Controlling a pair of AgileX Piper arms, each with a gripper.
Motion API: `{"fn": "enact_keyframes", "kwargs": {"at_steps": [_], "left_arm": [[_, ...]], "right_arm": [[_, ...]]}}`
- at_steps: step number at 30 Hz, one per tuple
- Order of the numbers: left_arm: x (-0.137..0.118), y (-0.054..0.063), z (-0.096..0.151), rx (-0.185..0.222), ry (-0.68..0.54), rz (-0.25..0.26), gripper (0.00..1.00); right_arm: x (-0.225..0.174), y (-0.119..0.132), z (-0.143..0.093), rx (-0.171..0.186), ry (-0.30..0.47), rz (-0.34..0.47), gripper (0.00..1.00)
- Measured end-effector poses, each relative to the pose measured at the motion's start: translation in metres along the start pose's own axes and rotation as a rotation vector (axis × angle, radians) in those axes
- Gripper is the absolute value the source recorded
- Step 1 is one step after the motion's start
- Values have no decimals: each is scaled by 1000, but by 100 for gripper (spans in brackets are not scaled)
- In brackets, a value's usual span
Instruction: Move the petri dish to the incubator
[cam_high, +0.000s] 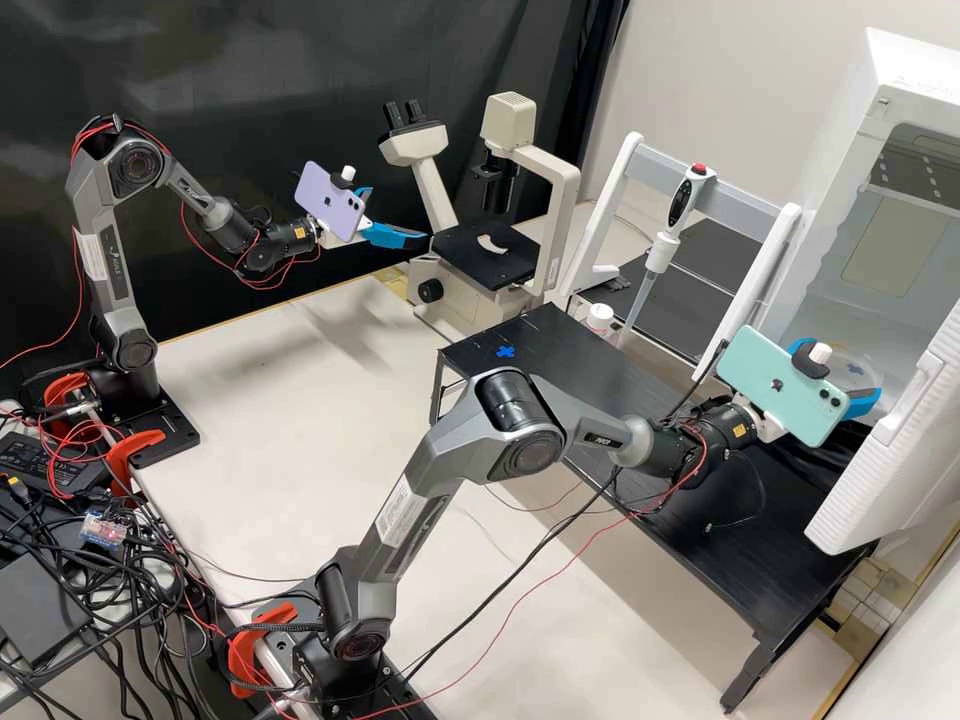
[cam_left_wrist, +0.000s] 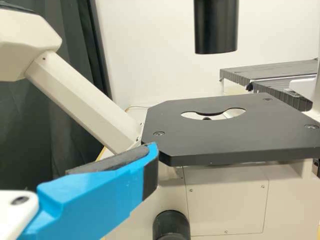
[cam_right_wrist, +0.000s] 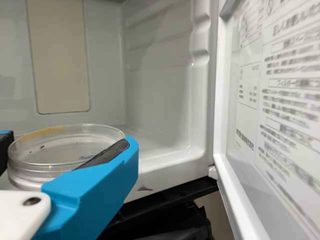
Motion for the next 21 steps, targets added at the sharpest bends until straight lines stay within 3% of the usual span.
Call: {"fn": "enact_keyframes", "kwargs": {"at_steps": [14,21], "left_arm": [[0,0,0,0,0,0,100],[0,0,0,0,0,0,100]], "right_arm": [[43,-27,7,-8,-23,-69,0],[56,-30,9,-7,-6,-64,0]]}}
